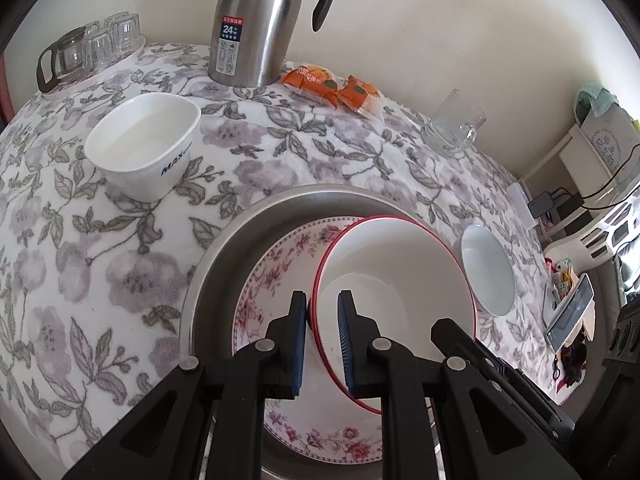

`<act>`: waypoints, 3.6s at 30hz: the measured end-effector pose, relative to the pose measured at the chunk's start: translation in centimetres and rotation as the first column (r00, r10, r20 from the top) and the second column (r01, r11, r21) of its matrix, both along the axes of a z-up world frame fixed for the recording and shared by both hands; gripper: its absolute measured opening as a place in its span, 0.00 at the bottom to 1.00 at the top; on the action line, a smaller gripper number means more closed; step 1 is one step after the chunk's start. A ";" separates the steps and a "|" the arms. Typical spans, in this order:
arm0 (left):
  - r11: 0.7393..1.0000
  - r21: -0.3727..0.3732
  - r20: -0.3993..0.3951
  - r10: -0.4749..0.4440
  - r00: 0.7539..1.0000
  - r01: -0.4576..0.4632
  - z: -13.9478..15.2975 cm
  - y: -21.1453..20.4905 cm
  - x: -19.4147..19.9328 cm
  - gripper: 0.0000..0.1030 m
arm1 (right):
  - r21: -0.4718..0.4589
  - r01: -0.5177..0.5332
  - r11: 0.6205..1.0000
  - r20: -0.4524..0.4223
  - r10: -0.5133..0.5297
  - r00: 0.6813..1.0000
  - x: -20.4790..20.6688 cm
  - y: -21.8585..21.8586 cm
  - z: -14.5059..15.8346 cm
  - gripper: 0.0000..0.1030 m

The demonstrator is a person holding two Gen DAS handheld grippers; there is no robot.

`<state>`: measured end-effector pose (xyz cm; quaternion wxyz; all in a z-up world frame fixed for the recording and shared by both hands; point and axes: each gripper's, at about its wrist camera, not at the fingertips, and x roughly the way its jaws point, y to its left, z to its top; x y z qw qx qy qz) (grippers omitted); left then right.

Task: Organize plates and bowls
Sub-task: 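Lower the red-rimmed bowl onto the rose plate inside the basin, then open both grippers to release the red-rimmed bowl, then withdraw both grippers from the basin toward the white square bowl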

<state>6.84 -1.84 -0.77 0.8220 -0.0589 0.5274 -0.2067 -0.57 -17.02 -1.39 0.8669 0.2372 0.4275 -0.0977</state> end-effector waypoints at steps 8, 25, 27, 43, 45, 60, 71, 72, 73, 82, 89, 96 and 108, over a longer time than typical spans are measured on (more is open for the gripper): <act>1.000 -0.002 -0.015 0.007 1.000 -0.007 -0.3 0.2 0.3 0.16 | 0.002 -0.009 1.000 -0.002 0.009 1.000 0.1 0.1 0.1 0.19; 0.999 -0.037 -0.071 0.032 0.997 -0.035 -0.7 1.0 0.6 0.16 | 0.028 -0.007 1.000 -0.012 0.008 1.000 0.1 0.1 0.0 0.19; 0.999 -0.036 -0.064 0.033 0.997 -0.035 -0.4 1.0 0.5 0.16 | 0.027 -0.007 1.000 -0.007 0.007 1.000 -0.1 0.1 0.1 0.19; 0.994 0.018 0.058 0.103 0.993 -0.104 2.9 2.3 0.0 0.22 | -0.036 0.013 0.999 0.046 -0.012 0.999 -0.8 -0.2 2.5 0.19; 0.991 0.048 0.064 0.125 0.990 -0.128 2.8 2.6 0.0 0.29 | -0.039 0.021 0.999 0.038 -0.020 0.999 -0.8 -0.3 2.4 0.27; 0.966 0.165 0.031 0.196 0.980 -0.198 1.4 3.3 0.6 0.77 | -0.059 0.030 0.998 -0.001 -0.030 1.000 -0.6 -0.6 1.6 0.70; 0.929 0.222 0.078 0.284 0.955 -0.295 1.4 5.8 1.2 0.89 | -0.087 0.015 0.996 0.009 -0.015 1.000 -0.2 0.3 1.8 0.98; 0.924 0.222 0.081 0.300 0.950 -0.311 1.4 6.2 1.3 0.89 | -0.089 0.016 0.996 0.011 -0.015 1.000 -0.2 0.4 1.8 0.99; 0.920 0.221 0.083 0.313 0.946 -0.324 1.4 6.6 1.4 0.89 | -0.091 0.016 0.996 0.012 -0.015 1.000 -0.2 0.4 1.8 1.00; 0.878 0.210 0.064 0.427 0.902 -0.431 1.2 10.4 2.0 0.89 | -0.125 0.003 0.992 0.036 0.001 0.999 0.4 2.0 2.7 1.00; 0.834 0.198 0.096 0.506 0.857 -0.515 2.0 13.5 2.4 0.89 | -0.145 -0.057 0.988 0.073 0.068 0.995 1.3 4.8 3.5 1.00; 0.799 0.194 0.100 0.562 0.821 -0.570 2.1 16.0 2.7 0.89 | -0.188 -0.133 0.973 0.106 0.155 0.982 2.1 8.2 4.2 1.00; 0.760 0.180 0.048 0.628 0.777 -0.625 1.0 18.7 3.2 0.89 | -0.203 -0.220 0.954 0.148 0.252 0.956 4.0 12.6 4.7 1.00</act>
